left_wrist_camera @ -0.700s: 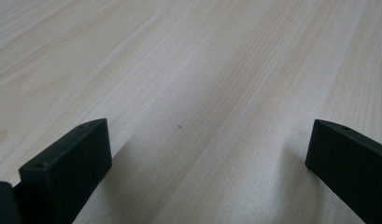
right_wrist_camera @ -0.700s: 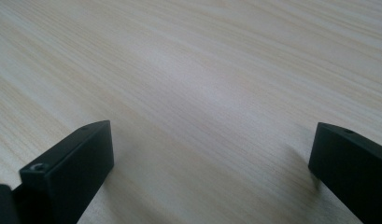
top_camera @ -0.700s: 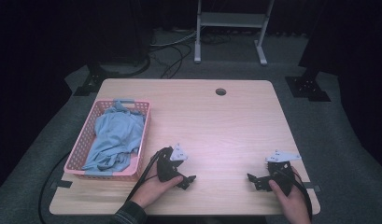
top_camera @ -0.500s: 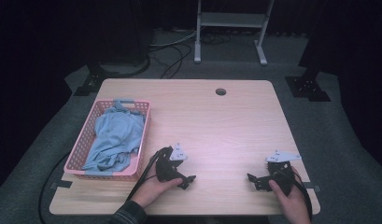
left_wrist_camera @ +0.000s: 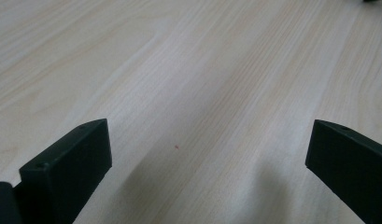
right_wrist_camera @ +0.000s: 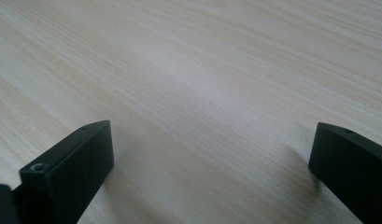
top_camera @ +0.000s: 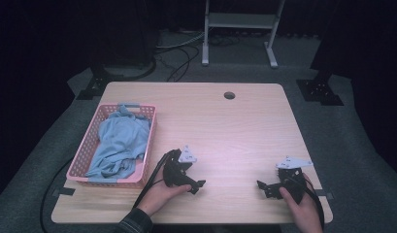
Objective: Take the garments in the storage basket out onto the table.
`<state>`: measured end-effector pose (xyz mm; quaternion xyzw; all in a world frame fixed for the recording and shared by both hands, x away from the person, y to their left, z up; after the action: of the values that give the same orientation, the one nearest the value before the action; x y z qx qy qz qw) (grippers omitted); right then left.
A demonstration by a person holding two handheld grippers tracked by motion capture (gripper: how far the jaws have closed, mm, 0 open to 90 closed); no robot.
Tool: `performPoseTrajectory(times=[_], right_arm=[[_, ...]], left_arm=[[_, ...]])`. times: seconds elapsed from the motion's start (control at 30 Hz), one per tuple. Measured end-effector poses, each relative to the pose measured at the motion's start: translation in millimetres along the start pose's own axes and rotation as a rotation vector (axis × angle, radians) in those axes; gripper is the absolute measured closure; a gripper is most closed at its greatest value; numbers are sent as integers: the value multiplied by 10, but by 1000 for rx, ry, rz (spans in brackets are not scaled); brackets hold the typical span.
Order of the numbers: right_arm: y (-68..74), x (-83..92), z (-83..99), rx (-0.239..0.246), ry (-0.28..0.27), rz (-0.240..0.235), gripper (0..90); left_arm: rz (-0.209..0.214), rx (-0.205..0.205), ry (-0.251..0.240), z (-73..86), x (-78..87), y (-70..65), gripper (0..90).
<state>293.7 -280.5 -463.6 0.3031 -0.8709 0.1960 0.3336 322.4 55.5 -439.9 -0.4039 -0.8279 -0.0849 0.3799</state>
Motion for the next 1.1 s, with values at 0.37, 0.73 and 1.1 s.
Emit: performPoseTrajectory(times=[0.37, 0.73, 1.1], right_arm=[[0, 1, 0, 1, 1, 0, 0], [0, 0, 0, 0, 0, 0, 0], [0, 0, 0, -1, 0, 0, 0]], left_arm=[[2, 39, -67, -154, 188, 59, 0], [-3, 50, -116, -333, 422, 68, 0], [-8, 38, -119, -447, 507, 77, 0]])
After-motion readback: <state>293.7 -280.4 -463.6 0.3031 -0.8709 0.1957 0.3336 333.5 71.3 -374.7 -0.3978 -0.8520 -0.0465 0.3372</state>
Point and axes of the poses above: each handheld gripper's, and its own axes: x roughly backward along the jaws, z roughly out of its underside, y roughly to its left, the point moved 2 cm from there along -x, roughly forward along the jaws, and after that the axes turned 12 degrees about x, right-handed, at the moved point
